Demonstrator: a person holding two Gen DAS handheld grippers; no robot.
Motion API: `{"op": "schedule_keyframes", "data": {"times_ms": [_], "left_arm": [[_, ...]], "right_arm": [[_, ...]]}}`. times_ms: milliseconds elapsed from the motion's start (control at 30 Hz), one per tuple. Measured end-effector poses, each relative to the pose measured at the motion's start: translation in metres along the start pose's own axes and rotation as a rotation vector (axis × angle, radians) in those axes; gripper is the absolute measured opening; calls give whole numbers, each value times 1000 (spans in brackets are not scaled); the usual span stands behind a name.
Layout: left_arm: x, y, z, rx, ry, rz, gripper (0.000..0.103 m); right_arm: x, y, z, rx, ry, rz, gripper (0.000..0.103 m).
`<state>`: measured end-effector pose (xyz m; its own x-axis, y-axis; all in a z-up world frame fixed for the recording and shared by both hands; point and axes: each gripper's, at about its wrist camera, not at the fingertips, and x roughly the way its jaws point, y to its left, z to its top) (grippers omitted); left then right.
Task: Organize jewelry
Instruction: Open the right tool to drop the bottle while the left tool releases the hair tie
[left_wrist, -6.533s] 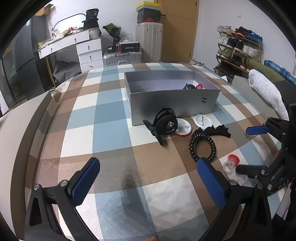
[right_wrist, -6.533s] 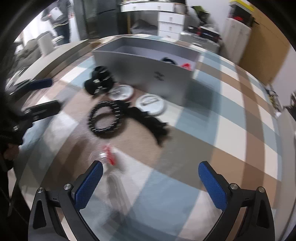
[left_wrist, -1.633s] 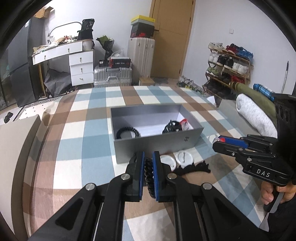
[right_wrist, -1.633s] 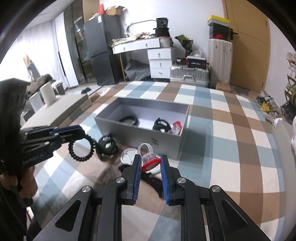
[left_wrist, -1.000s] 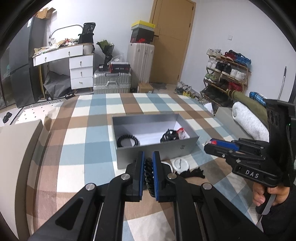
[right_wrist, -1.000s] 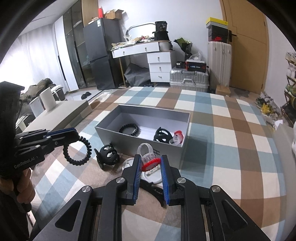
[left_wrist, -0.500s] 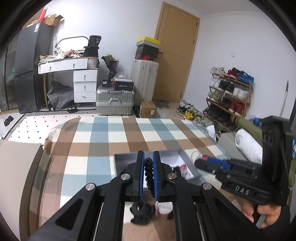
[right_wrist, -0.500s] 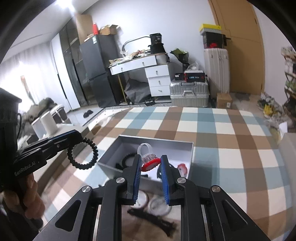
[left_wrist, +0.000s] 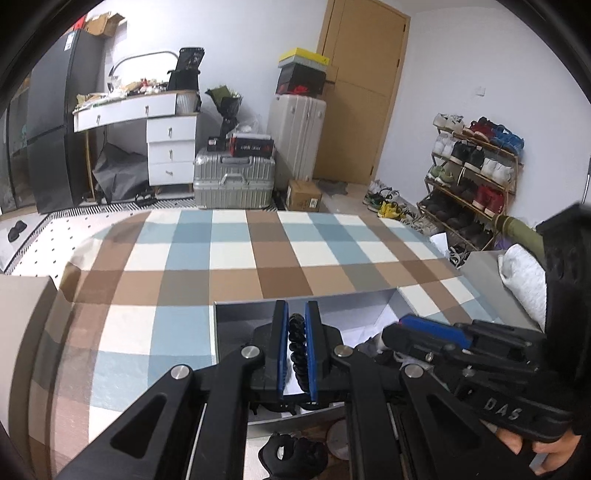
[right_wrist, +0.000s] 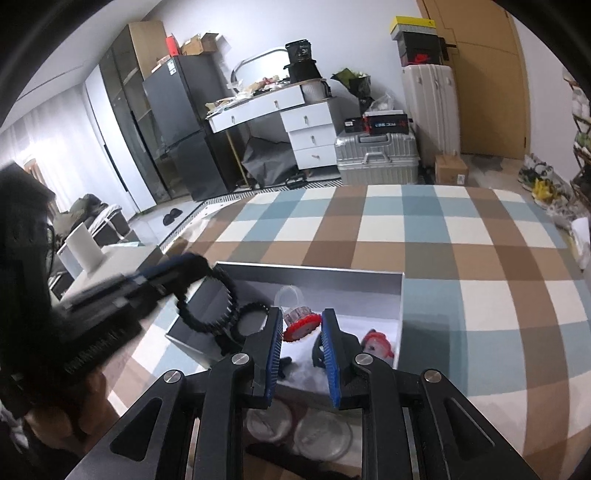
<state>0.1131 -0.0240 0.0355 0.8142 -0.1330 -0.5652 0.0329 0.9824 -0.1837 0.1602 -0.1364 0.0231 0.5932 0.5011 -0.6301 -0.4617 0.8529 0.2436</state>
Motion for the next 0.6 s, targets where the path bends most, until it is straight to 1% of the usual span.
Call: {"op": "schedule_keyframes", "data": {"times_ms": [67, 100, 133, 167, 200, 233, 267, 300, 333, 433, 467, 533, 567, 600], "left_arm": [[-1, 0, 1, -5, 4, 3, 5], [-2, 0, 2, -7, 5, 14, 7], [-4, 0, 2, -7, 5, 28, 9], [-9, 0, 2, -4, 3, 31, 16], [-11, -1, 2, -2, 4, 26, 29], [-14, -1, 2, -3, 8, 24, 38], [-15, -1, 2, -5, 12, 22, 56], [-19, -1, 1, -8, 12, 13, 65], [-22, -1, 1, -10, 11, 7, 68], [-27, 0, -3, -8, 25, 25, 78], [-29, 0, -5, -4, 27, 31, 82], [-34, 0, -11, 7, 30, 38, 84], [-36, 0, -14, 19, 36, 43, 85], [-38, 0, -17, 30, 41, 51, 89]], "right_arm": [[1, 0, 2, 11, -5, 11, 24], [-1, 0, 2, 12, -11, 11, 31], [-2, 0, 2, 8, -17, 7, 34], [-4, 1, 2, 1, -23, -4, 34], [-7, 2, 1, -7, -25, -16, 34], [-9, 2, 1, -9, -26, -20, 34], [-12, 1, -1, -10, -28, -21, 35], [-16, 0, -3, -9, -30, -28, 39], [-19, -1, -4, -9, -31, -33, 46], [-30, -6, -9, -8, -42, -53, 60], [-35, -7, -12, -4, -43, -57, 63], [-41, -10, -17, 3, -33, -59, 81], [-44, -11, -20, 6, -30, -59, 85], [-47, -11, -23, 7, -28, -61, 91]]}}
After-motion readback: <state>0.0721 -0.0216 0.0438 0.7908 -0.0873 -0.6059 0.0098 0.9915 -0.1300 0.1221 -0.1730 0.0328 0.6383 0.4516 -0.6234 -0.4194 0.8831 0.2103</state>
